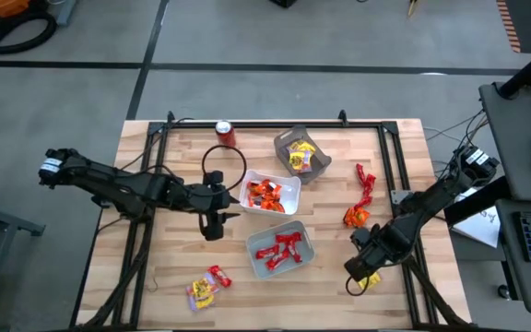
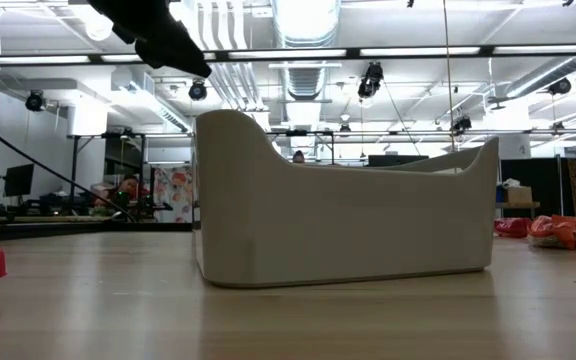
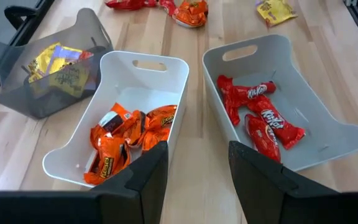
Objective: Sort candy
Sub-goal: Put the yellow candy pack into the black bin
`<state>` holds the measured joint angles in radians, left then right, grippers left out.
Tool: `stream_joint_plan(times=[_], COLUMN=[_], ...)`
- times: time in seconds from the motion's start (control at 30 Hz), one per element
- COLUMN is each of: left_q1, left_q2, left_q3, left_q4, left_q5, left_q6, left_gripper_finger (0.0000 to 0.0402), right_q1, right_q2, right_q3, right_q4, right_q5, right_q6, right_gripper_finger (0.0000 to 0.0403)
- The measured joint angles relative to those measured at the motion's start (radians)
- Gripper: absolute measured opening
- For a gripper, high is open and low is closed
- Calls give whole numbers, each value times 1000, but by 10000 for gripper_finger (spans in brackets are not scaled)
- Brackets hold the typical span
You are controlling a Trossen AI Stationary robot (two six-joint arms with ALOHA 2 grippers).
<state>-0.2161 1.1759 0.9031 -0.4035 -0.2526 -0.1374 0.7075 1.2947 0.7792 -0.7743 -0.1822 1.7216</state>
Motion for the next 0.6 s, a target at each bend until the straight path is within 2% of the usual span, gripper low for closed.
stream_joint_plan(times=[0.23,0.5,0.6], left_q1=[0,0,0], left_q2=[8,16,16], left_q3=[0,0,0], left_q4=[26,65,65], left_q5=[0,0,0], left_q6=[-30,-30,-29], left_gripper_finger=[153,153,153], right_q1=[38,41,38], right_q2=[82,239,279], right_q3=[-1,4,3], right_q4=[7,23,24], right_q5=[-8,-9,-10], right_q6=[-16,-192,-225], right_gripper_finger=[118,117,104])
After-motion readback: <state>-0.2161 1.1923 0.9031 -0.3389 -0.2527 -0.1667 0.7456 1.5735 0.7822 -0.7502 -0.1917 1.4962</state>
